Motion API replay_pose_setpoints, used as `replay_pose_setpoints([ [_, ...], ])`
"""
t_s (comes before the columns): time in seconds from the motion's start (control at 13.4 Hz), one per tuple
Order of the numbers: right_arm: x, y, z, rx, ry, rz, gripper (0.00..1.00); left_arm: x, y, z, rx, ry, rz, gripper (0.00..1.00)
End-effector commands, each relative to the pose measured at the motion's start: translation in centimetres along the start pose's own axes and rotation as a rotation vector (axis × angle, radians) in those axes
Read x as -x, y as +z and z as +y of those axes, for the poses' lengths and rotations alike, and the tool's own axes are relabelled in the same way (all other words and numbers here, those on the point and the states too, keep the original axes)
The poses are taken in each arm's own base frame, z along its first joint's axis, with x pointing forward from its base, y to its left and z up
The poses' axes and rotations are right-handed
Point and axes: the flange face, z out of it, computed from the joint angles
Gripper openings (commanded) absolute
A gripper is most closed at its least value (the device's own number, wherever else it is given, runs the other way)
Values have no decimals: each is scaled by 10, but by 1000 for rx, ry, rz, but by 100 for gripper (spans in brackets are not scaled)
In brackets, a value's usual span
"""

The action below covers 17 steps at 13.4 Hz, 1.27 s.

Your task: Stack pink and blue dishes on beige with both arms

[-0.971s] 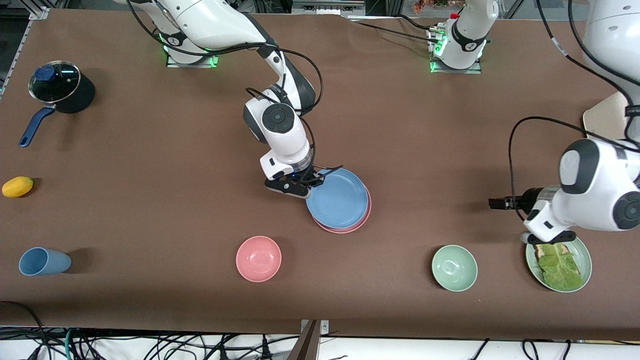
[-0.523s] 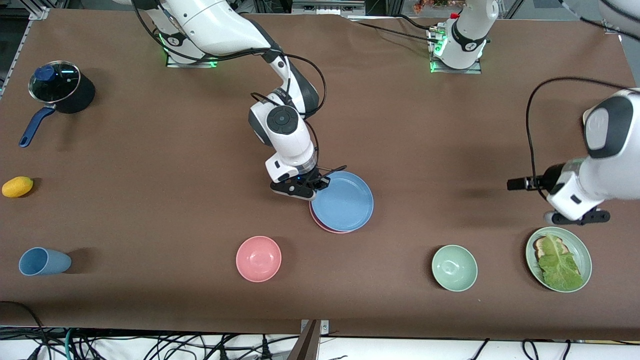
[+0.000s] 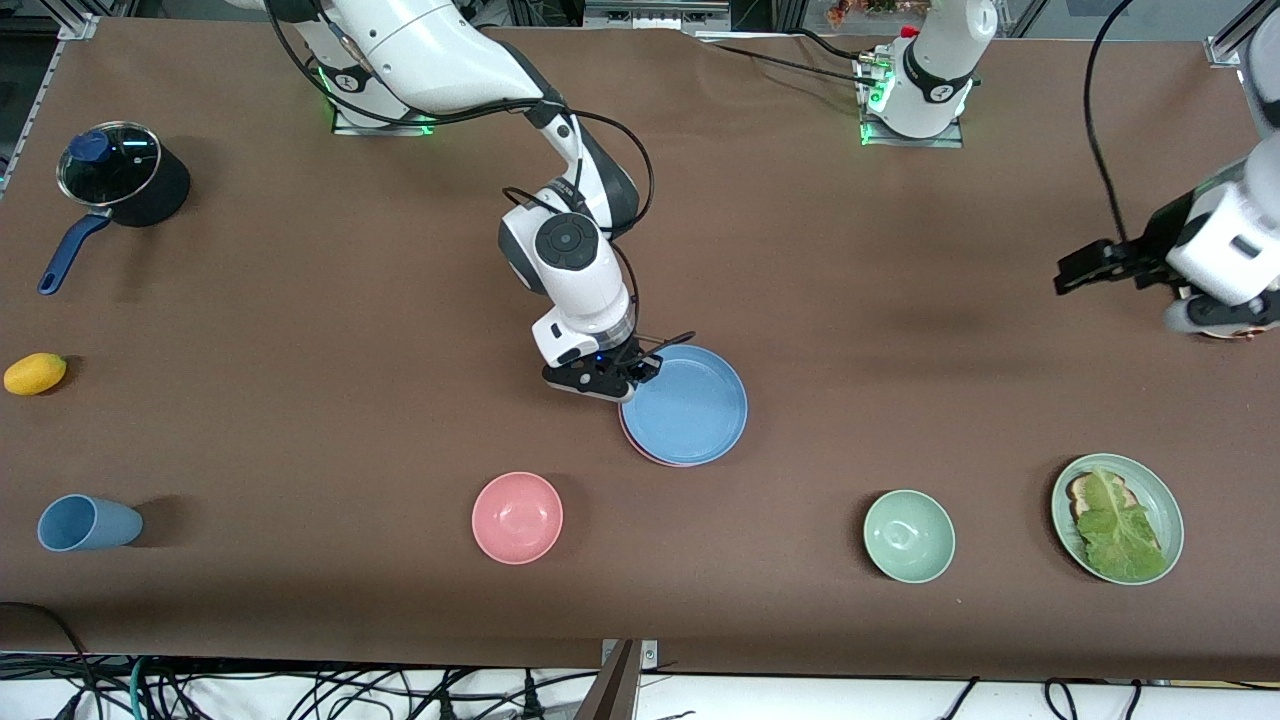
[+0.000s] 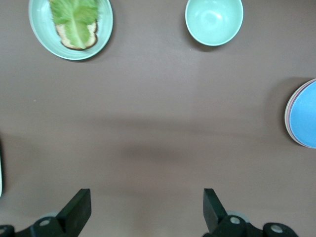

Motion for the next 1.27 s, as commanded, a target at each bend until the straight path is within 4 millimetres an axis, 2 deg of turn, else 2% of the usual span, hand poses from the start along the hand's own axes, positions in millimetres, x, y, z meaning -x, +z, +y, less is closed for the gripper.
replay_pose_setpoints([
  [0.0,-7,-6,1,39,-26,-13,49,24,-24,13,10,30,45,100],
  [0.15,-14,-19,7,73,-66,-28,55,26,-28,14,10,35,45,100],
  [0.3,-32,-41,18,110,-93,-33,71,25,-32,11,11,36,36,100],
  [0.37,-49,-52,32,134,-116,-46,77,24,-34,8,10,37,39,100],
  [0.45,-64,-69,42,140,-144,-53,91,23,-35,6,11,34,44,100],
  [0.52,-84,-88,57,143,-149,-60,100,21,-40,7,13,36,57,100],
  [0.67,-124,-131,95,157,-122,-69,100,15,-41,6,15,35,60,100],
  [0.82,-162,-168,150,188,-181,-122,100,12,-36,5,15,30,54,100],
  [0.97,-175,-205,181,177,-198,-183,100,10,-36,3,14,27,56,100],
  [1.2,-176,-270,205,163,-192,-187,100,9,-36,0,16,21,56,100],
])
